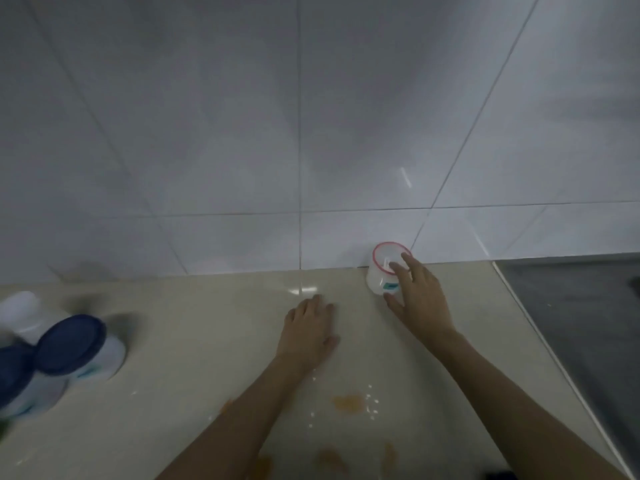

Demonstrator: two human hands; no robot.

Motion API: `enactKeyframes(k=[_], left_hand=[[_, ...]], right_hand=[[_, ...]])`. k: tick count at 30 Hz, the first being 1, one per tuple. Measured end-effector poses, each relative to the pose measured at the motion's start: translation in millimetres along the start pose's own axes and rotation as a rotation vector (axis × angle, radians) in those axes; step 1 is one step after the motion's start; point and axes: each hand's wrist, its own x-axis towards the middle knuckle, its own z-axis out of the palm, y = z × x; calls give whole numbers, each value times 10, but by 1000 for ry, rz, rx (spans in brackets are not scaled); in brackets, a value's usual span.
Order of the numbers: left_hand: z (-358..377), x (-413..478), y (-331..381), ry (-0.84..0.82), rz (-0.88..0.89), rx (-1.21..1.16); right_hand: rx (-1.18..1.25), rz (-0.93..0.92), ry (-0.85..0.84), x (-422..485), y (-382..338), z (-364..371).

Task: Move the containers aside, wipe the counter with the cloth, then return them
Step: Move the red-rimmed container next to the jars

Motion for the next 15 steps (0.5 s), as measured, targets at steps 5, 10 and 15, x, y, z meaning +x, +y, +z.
enactKeyframes(k=[5, 10, 15], left_hand=[[204, 300, 219, -35, -144, -67], [381, 280, 186, -13, -187, -74], [279, 286, 33, -13, -101, -143]], right_hand=[[196, 140, -93, 395, 139, 242], [406, 233, -37, 469, 138, 346], [358, 159, 21, 301, 5, 276]])
